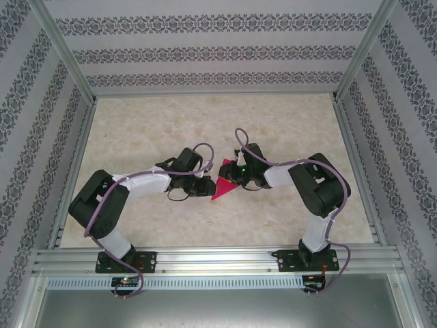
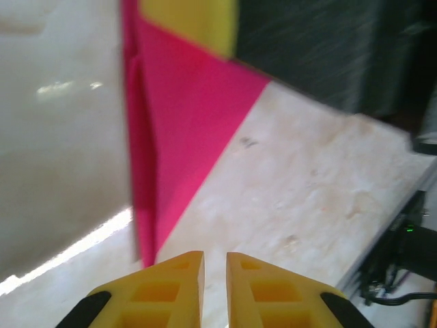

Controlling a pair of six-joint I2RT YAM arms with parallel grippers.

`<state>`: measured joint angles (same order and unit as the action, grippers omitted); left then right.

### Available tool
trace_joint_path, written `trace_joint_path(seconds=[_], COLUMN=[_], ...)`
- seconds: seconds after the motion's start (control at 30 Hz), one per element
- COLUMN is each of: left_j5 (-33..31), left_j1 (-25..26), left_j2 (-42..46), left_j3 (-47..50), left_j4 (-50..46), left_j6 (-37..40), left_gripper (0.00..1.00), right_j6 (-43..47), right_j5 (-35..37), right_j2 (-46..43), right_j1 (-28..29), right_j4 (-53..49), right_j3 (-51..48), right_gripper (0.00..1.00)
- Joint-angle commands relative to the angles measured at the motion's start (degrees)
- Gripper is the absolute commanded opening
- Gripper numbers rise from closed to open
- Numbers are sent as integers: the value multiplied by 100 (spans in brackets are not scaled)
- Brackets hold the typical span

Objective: Fold a paper plane with a square sheet of paper (pick it up from the middle)
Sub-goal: Fourth fold the wing at the center of the table.

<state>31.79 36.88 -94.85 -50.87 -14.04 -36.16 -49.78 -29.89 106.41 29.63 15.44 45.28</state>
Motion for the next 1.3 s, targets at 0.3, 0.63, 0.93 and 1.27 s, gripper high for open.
trace_joint_path(seconds=[0.3,0.63,0.93,1.27], left_j5=[296,-101,99,583], left_j1=[73,65,60,-3], left_j2=[-953,-797,-525,195], left_j3=[-167,363,841,374], left_j4=[582,98,350,639], left_j6=[-217,-14,-143,-308], left_gripper=[20,16,15,17], right_j6=[191,217,212,190], right_j5=[677,686,695,662], right_j2=[477,512,530,564], right_j1=[61,53,61,61], right_j4=[-827,-862,-881,-801], right_j3=[-168,-169,-177,-190], right_gripper=[27,27,27,27])
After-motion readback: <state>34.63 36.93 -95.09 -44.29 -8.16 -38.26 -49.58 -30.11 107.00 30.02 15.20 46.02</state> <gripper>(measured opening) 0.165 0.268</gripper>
